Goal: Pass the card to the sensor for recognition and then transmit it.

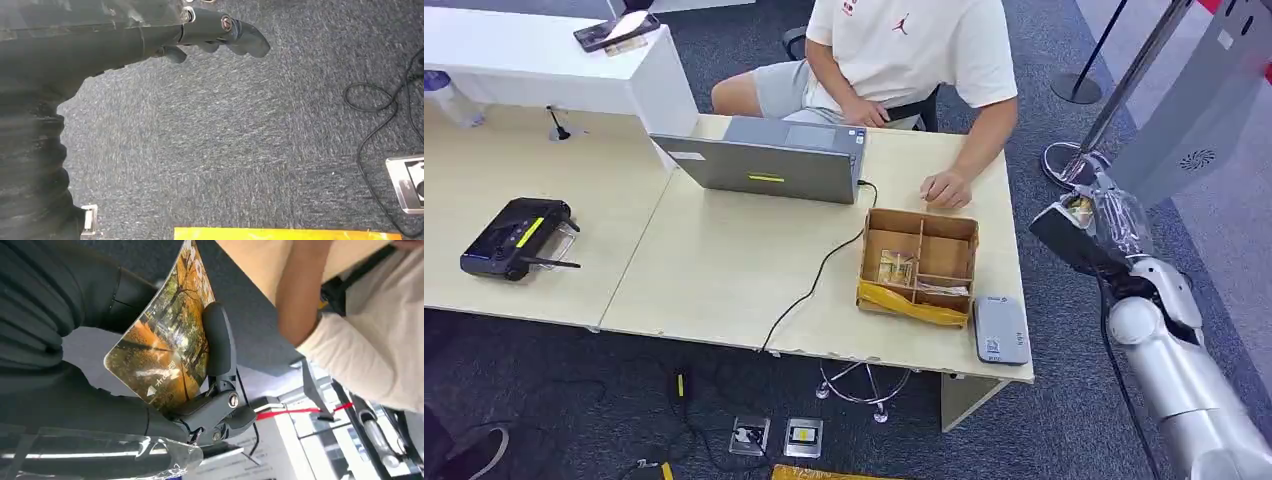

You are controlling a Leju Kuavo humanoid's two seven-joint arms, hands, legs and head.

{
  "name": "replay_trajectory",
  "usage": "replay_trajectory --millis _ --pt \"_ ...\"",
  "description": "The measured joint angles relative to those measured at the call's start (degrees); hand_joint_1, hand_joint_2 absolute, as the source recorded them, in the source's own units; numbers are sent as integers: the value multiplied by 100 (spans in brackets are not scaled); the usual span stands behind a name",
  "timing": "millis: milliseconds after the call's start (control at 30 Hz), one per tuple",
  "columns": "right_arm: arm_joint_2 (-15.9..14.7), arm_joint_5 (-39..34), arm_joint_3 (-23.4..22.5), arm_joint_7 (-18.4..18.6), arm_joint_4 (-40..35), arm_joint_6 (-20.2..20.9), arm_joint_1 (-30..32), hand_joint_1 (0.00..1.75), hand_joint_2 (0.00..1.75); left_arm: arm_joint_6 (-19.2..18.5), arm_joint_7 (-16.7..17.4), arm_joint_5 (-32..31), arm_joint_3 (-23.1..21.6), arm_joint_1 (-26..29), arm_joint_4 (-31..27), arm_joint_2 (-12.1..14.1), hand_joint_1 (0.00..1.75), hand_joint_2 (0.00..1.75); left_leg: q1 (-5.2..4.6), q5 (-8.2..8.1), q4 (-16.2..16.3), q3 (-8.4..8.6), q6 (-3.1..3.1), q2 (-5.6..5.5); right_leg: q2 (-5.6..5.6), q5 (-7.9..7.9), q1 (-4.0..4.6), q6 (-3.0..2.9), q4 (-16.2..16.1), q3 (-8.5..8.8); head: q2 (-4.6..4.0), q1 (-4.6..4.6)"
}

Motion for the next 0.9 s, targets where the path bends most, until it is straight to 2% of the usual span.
replay_trajectory --millis 367,900 --pt "7 -149 96 85 2 -68 674 171 175 4 22 13 0 5 0 -4 0 175 0 0 0 -1 0 1 0 0 0 0 0 -1 0 0" --pt "50 -70 252 177 2 -155 1112 175 175 4 77 53 0 5 0 -42 0 175 0 0 -1 -1 0 1 0 0 0 -1 0 -1 0 0"
